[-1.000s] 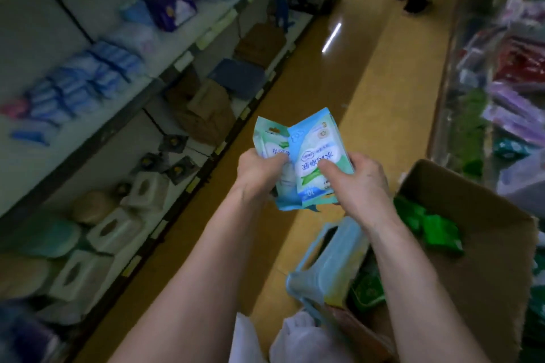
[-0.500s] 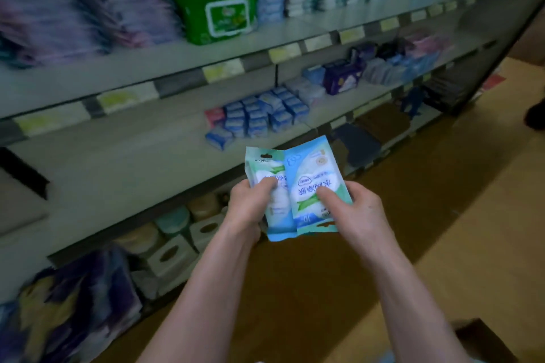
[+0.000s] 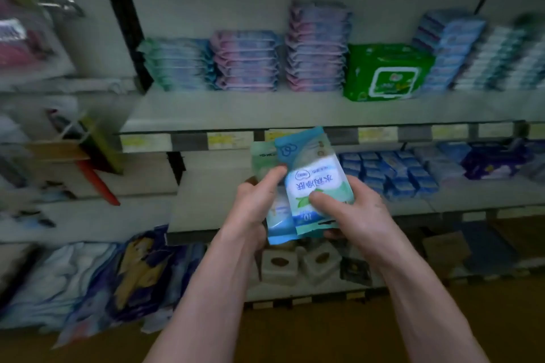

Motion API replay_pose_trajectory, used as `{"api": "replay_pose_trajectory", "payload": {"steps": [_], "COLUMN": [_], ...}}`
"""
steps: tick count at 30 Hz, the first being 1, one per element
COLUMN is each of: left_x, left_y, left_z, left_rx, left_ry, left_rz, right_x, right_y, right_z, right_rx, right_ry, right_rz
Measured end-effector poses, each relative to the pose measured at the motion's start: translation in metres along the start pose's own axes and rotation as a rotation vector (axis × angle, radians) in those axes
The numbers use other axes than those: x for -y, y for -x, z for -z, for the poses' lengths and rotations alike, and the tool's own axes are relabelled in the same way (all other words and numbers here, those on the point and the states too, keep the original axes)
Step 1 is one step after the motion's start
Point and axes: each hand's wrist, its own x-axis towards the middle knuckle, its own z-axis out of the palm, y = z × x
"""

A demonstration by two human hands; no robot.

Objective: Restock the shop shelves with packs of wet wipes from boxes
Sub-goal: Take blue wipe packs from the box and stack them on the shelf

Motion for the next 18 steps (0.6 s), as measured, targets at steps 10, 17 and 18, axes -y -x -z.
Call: {"api": "replay_pose_trajectory", "payload": {"steps": [10, 17, 18], "left_x": [-0.072, -0.081, -0.081], "left_y": [-0.018, -0.024, -0.026], "left_z": [0.0, -0.011, -0.011], "left_rx": [-0.131, -0.064, -0.048], "left_ry": [0.184, 0.143, 0.179], "left_rz": [-0.156, -0.074, -0.063], "right_x": [0.072, 0.098, 0.1], "right_y": [-0.085, -0.144, -0.15], "right_z": [-0.015, -0.026, -0.027], "right_rx": [0.325, 0.383, 0.41], "right_ry": [0.242, 0.026, 0.031], "right_rz": [0.181, 0.125, 0.13]}}
